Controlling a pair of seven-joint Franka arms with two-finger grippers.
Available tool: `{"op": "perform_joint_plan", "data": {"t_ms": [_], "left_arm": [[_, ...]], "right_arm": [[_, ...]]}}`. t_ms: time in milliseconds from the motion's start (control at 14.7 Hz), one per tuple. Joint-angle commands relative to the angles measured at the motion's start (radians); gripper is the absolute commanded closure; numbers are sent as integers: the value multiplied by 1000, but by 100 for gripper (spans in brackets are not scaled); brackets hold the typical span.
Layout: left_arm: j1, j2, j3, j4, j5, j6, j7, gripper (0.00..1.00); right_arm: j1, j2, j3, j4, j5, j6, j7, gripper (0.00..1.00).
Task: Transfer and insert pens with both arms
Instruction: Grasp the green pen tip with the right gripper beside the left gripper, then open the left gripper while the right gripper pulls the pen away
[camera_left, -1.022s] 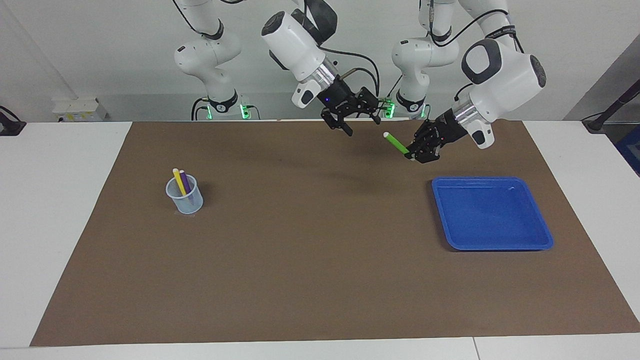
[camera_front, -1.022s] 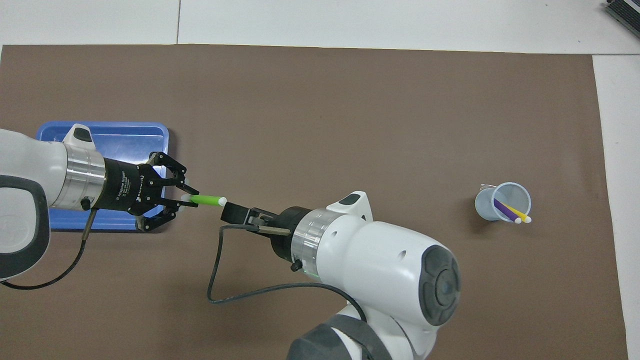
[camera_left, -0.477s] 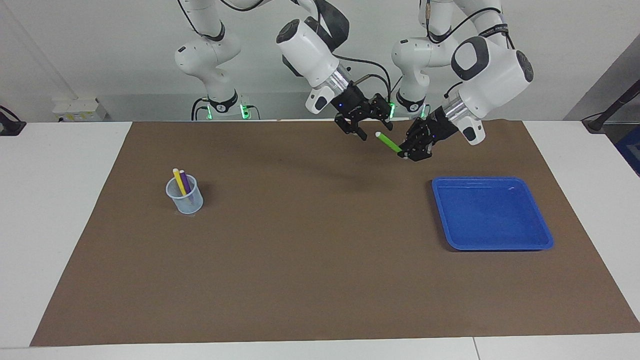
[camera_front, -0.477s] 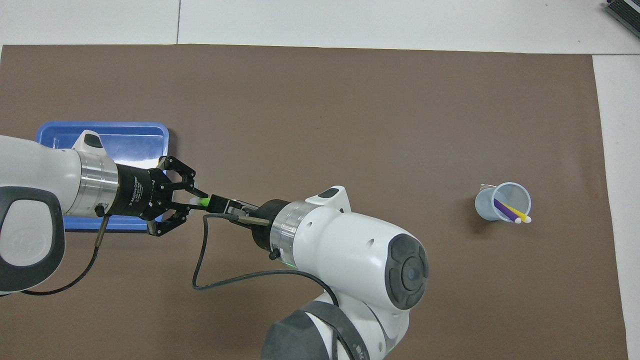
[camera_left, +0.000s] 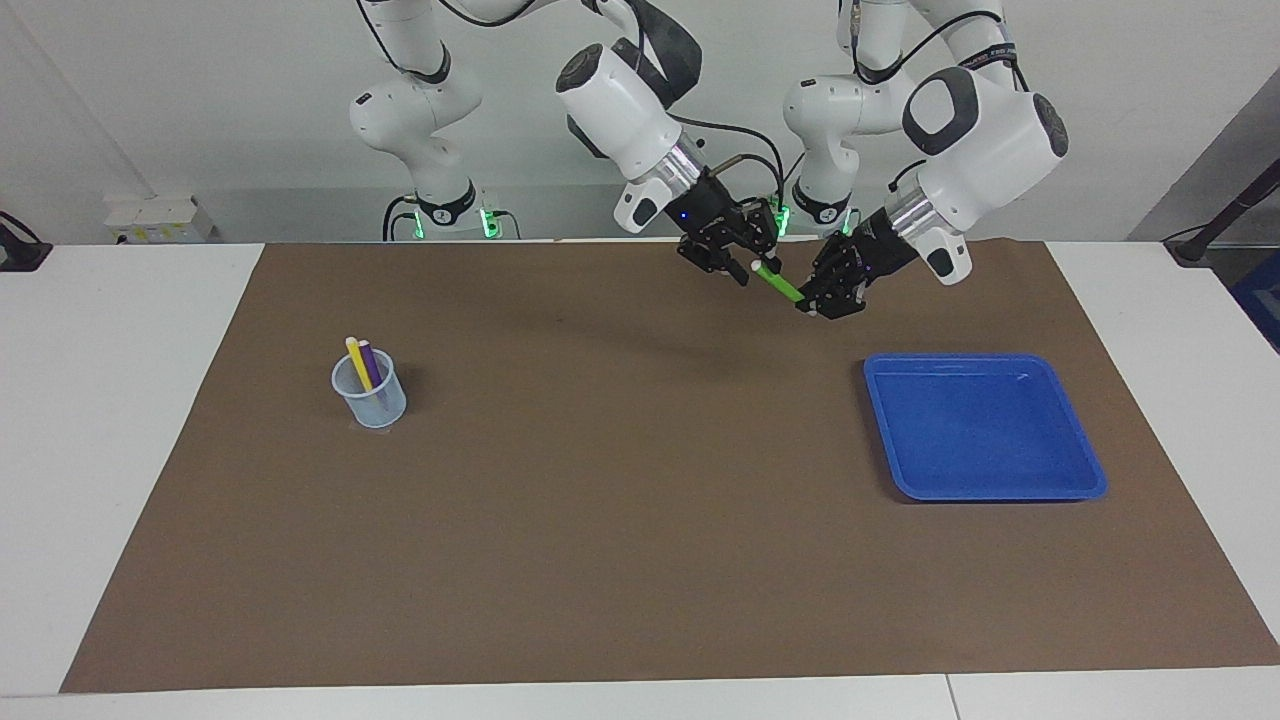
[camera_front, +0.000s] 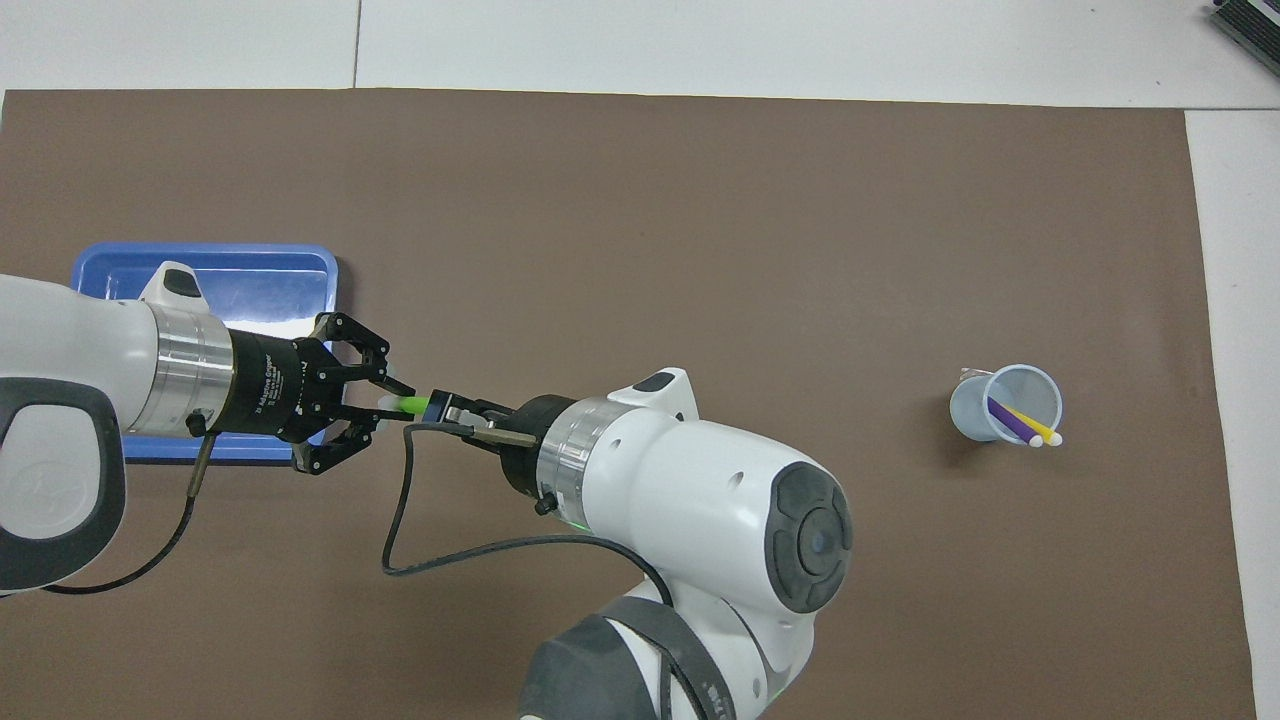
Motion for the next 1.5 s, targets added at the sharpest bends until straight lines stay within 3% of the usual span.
{"op": "perform_joint_plan", "data": {"t_ms": [0,136,273,409,818,1022,1158,1295,1431], "left_arm": [[-15,-39,12,-38,-13,11,-15,100],[-15,-40,12,-38,-13,9,-15,100],[-15,-40,12,-38,-15,9,-15,100],[-15,-45,12,-38,-13,9,-16,100],[-20,-47,12,-38,-11,9,-1,100],[-21,-47,12,-38,-11,8,10,95],[-21,-47,12,-38,-10,8,11,69],[-24,-50,12,-38,-10,11,24,22],[-29,-51,12,-40,-11,14,25,18]], "right_arm": [[0,13,0,13,4,15,0,58],[0,15,0,13,4,13,0,69],[-3,18,0,13,4,13,-2,90],[-5,19,0,13,8,13,-2,100],[-11,19,0,13,15,13,-3,100],[-17,18,0,10,16,-5,-11,100],[-40,15,-1,8,13,-43,-61,100],[-86,7,-3,8,5,-138,-165,100],[-133,-5,-5,8,2,-225,-250,100]]}}
